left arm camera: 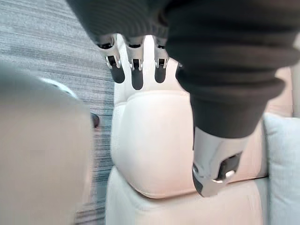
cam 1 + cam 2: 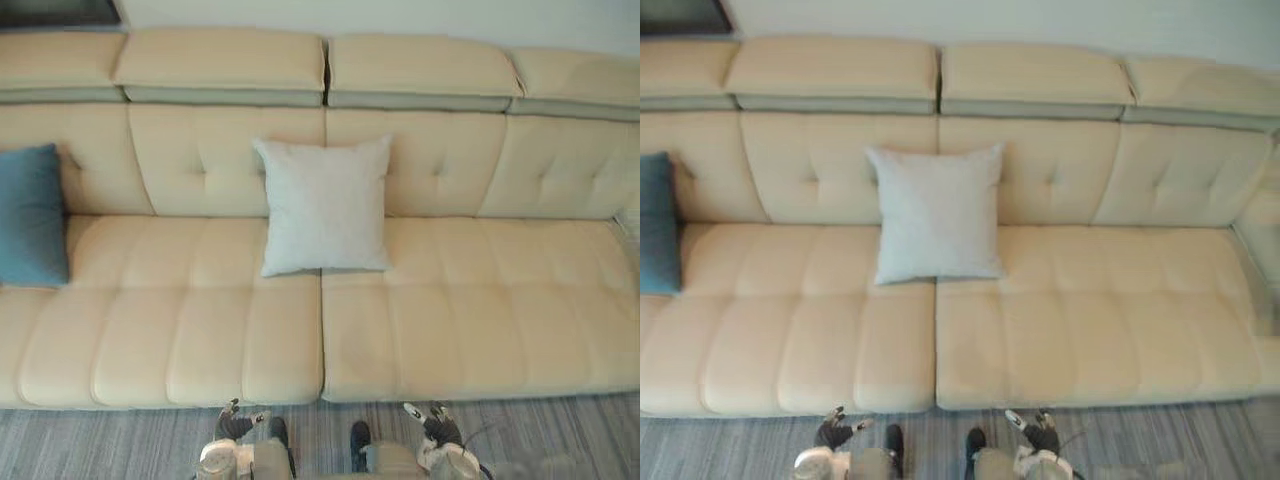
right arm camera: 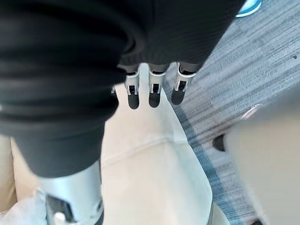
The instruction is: Pick up cushions and gather them together orderly.
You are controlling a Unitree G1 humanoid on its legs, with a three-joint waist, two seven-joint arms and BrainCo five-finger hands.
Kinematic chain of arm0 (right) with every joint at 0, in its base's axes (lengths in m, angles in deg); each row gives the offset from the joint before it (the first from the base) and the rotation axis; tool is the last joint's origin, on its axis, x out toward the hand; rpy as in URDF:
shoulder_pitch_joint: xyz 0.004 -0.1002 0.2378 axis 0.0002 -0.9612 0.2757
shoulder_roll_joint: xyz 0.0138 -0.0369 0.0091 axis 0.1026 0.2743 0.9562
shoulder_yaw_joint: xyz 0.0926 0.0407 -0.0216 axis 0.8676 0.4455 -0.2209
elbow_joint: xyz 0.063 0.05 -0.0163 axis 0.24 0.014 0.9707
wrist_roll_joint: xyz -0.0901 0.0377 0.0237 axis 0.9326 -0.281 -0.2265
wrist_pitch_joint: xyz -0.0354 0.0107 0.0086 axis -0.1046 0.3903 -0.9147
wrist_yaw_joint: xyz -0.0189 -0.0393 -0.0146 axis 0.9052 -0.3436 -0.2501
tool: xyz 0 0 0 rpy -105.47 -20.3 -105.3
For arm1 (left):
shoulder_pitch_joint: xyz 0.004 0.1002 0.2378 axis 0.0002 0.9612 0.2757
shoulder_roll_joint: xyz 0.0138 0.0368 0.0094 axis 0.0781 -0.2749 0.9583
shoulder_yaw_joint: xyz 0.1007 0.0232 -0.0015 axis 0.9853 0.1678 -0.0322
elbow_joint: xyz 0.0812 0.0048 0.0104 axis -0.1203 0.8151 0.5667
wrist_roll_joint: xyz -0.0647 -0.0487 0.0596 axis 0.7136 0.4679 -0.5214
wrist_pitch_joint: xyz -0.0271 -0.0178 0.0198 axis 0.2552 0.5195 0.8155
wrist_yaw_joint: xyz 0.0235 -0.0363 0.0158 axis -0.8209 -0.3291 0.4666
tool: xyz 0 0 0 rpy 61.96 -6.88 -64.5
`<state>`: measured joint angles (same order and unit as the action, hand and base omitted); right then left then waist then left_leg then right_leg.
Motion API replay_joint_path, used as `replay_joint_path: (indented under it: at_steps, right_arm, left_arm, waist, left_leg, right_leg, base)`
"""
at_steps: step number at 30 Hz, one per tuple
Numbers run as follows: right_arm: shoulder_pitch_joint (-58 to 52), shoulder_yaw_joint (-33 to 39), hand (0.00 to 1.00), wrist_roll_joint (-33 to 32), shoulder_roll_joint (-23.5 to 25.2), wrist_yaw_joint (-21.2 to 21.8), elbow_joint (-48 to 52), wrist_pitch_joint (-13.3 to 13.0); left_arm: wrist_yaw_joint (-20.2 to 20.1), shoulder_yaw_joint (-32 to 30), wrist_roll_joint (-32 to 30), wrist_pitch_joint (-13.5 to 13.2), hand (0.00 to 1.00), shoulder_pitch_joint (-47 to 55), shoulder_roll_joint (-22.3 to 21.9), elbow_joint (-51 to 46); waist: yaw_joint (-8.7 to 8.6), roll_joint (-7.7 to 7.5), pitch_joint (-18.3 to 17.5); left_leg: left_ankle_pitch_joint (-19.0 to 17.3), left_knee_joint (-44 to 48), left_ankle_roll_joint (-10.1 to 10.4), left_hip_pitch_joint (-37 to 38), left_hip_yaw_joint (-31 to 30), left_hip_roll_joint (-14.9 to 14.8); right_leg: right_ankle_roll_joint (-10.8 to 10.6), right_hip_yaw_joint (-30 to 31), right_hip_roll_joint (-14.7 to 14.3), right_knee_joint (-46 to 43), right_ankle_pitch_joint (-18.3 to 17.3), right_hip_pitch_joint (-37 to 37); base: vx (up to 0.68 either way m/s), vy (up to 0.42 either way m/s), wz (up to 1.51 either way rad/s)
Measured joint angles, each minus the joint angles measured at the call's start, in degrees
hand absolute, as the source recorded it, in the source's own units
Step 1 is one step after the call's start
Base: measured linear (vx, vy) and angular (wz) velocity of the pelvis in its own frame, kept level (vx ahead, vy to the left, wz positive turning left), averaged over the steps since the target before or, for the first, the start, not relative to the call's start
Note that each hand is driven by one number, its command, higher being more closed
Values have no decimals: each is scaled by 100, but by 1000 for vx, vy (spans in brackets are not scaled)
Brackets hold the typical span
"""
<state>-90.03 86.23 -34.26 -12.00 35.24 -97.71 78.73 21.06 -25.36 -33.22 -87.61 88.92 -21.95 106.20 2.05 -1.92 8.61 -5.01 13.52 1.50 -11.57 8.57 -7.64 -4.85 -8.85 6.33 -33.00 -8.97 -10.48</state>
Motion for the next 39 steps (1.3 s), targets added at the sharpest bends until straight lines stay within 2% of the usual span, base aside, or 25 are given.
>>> replay_joint_path:
  at_steps: [2,3,4,5,6,7,8,9,11,12,13,14,15,17,19,21,22,24,25,26,27,28,29,31,39]
  right_arm:
    - [-7,-34,0,4,49,1,-14,17]
    - [109,-32,0,20,34,4,-24,20]
    - [197,-22,0,35,14,0,-21,23]
    - [240,-25,0,36,-67,-11,-20,25]
    - [282,-86,0,38,-82,-31,-14,26]
    - [365,-213,0,38,-110,-36,-38,33]
    - [499,-292,0,40,-178,-43,-36,34]
    - [579,-311,0,40,-217,-60,-14,21]
    - [741,-321,0,40,-375,-85,-57,-12]
    - [734,-313,0,40,-397,-97,-79,-12]
    - [691,-285,0,41,-405,-139,-101,-4]
    - [639,-214,0,40,-373,-179,-112,-2]
    - [624,-178,0,39,-384,-204,-114,-3]
    - [602,-82,0,36,-427,-224,-97,-3]
    - [490,9,0,33,-400,-216,-80,0]
    - [366,20,0,33,-342,-194,-81,29]
    - [256,26,0,31,-262,-190,-108,75]
    - [151,27,0,24,-100,-143,-254,105]
    - [108,30,0,24,-122,-123,-262,105]
    - [74,47,0,23,-142,-120,-292,104]
    - [17,109,0,20,-138,-109,-367,105]
    - [7,148,0,12,-133,-99,-481,108]
    - [-19,180,0,-9,-125,-84,-528,112]
    - [-30,257,0,-27,-135,-71,-561,114]
    - [21,412,0,-26,-124,-68,-737,143]
  left_arm:
    - [-3,-9,55,-1,0,-47,17,-89]
    - [-8,-77,110,11,0,-118,22,-98]
    - [-11,-91,152,14,0,-142,-58,-105]
    - [-9,-81,197,11,0,-105,-99,-89]
    - [-5,-60,243,2,0,-110,-113,-145]
    - [4,-59,284,0,0,-120,-74,-181]
    - [3,-51,339,2,0,-142,-87,-184]
    - [3,-37,346,2,0,-147,-107,-175]
    - [-4,188,401,-1,0,-182,-135,-144]
    - [-4,238,434,0,0,-184,-132,-138]
    - [-5,284,445,0,0,-195,-74,-126]
    - [-14,266,446,-2,0,-219,-65,-150]
    - [-9,257,447,-2,0,-216,-59,-162]
    - [-14,266,445,0,0,-206,-46,-158]
    - [-16,273,444,8,0,-189,-105,-82]
    - [-19,274,437,17,0,-185,-132,-14]
    - [-20,275,427,21,0,-180,-148,13]
    - [-16,293,427,24,0,-133,-16,46]
    - [-12,333,426,29,0,-117,7,65]
    - [-13,425,426,30,0,-119,42,113]
    - [-14,473,424,30,0,-116,63,161]
    - [-13,484,420,32,0,-100,68,224]
    - [-12,486,419,41,0,-81,64,265]
    - [-10,476,410,64,0,-41,63,316]
    - [-2,258,323,111,0,10,87,483]
  waist:
    - [93,-180,-93]
    - [150,-219,-90]
    - [205,-100,-83]
    - [223,-20,-124]
    - [307,-112,-90]
    - [356,-187,-99]
    - [414,-149,-75]
    - [445,-45,-53]
    - [417,276,148]
    - [408,307,178]
    - [377,278,207]
    - [358,201,268]
    - [356,187,278]
    - [351,119,303]
    - [253,199,261]
    - [174,215,254]
    - [121,205,249]
    - [103,-22,106]
    - [82,-52,51]
    - [62,-31,27]
    - [40,-76,-13]
    - [28,-25,-60]
    - [23,-65,-161]
    - [-1,6,-174]
    - [-17,-16,-259]
  left_leg:
    - [25,349,75,-317,-141,16]
    - [49,560,104,-510,-120,4]
    - [118,473,89,-556,-127,-77]
    - [262,322,157,-558,-114,-189]
    - [374,272,234,-549,-2,-123]
    - [405,332,244,-628,46,-63]
    - [479,347,318,-721,78,-100]
    - [566,308,341,-784,82,-150]
    - [1083,-66,415,-799,-115,-339]
    - [1322,-214,452,-785,-155,-364]
    - [1751,-556,568,-737,-213,-335]
    - [1532,-297,626,-760,-309,-305]
    - [1261,-1,570,-758,-309,-240]
    - [548,848,406,-757,-402,-33]
    - [-368,1690,428,-587,-746,24]
    - [-873,1584,516,-180,-919,21]
    - [-1060,1002,494,101,-942,72]
    - [-776,575,391,195,-865,283]
    - [-706,478,336,202,-861,346]
    - [-637,405,289,212,-864,408]
    - [-519,207,224,321,-864,497]
    - [-420,-3,196,396,-848,569]
    - [-312,-184,142,448,-838,636]
    - [-140,-507,62,679,-811,758]
    - [3,-882,-39,1036,-740,888]
  right_leg:
    - [-114,21,207,-404,-123,241]
    - [-227,-76,127,-245,-194,204]
    - [-238,-98,27,-72,-194,172]
    - [-289,-79,-64,194,-366,398]
    - [-152,36,37,-55,-668,428]
    - [-135,73,71,209,-880,501]
    - [-47,47,-56,685,-1008,622]
    - [-37,32,-178,968,-1010,731]
    - [271,-125,-511,1464,-822,899]
    - [338,-203,-567,1480,-782,906]
    - [454,-409,-540,1521,-702,875]
    - [535,-601,-493,1526,-677,858]
    - [635,-648,-442,1521,-650,835]
    - [702,-644,-277,1513,-612,712]
    - [679,-599,-218,1381,-476,441]
    - [602,-582,-210,1296,-454,354]
    - [479,-536,-186,1272,-452,327]
    - [308,-402,-25,1446,-297,266]
    - [259,-387,11,1594,-180,296]
    - [226,-395,54,1756,-56,347]
    - [171,-397,100,1975,83,468]
    - [145,-392,143,2122,175,476]
    - [105,-380,185,2229,249,507]
    - [41,-358,272,2430,372,685]
    - [-8,-282,300,2757,528,945]
  base:
    - [-67,-161,42]
    - [-108,-130,9]
    - [-130,-77,5]
    - [-141,-152,0]
    - [-120,-191,-1]
    - [-172,-270,-22]
    - [-156,-166,-27]
    - [-221,-200,-16]
    - [-289,-180,25]
    - [-283,-142,54]
    - [-311,-109,56]
    - [-313,-67,46]
    - [-309,-51,17]
    - [-246,13,-10]
    - [-202,119,-13]
    - [-154,175,3]
    - [-164,214,8]
    - [-116,153,-3]
    - [-76,142,-2]
    - [-76,177,7]
    - [-60,140,7]
    - [-48,112,6]
    - [-1,90,4]
    - [21,100,0]
    - [35,40,-5]
